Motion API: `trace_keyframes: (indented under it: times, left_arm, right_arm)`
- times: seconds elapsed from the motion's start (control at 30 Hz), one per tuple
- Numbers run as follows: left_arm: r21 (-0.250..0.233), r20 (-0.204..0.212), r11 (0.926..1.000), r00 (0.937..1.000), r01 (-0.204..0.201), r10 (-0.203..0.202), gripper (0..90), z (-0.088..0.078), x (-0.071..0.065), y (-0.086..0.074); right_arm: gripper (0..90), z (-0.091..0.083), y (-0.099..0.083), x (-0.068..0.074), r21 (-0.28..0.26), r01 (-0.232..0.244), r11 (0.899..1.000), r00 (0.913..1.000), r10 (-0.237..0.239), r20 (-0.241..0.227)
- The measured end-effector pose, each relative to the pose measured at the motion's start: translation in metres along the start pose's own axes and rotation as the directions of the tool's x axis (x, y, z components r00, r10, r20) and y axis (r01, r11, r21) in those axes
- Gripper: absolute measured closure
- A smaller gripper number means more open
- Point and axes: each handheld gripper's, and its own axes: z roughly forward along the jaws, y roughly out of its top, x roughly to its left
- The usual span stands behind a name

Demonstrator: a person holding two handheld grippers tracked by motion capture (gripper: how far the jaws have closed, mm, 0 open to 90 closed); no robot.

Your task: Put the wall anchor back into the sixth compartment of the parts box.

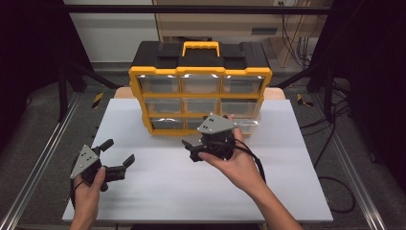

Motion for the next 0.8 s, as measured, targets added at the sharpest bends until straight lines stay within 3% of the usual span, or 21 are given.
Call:
trace_keyframes:
  times: [0.33, 0.8]
  left_arm:
    - [0.0, 0.0, 1.0, 1.0, 0.0, 0.0, 1.3, 0.0, 0.0, 0.0]
    - [0.002, -0.001, 1.0, 1.0, -0.007, 0.007, 1.3, 0.0, 0.0, 0.0]
  right_arm:
    - [9.4, 0.023, -0.035, 0.015, 0.089, -0.028, 0.996, 0.9989, 0.031, -0.036]
    - [12.6, 0.038, -0.073, 0.013, 0.16, -0.104, 0.982, 0.9933, 0.111, -0.033]
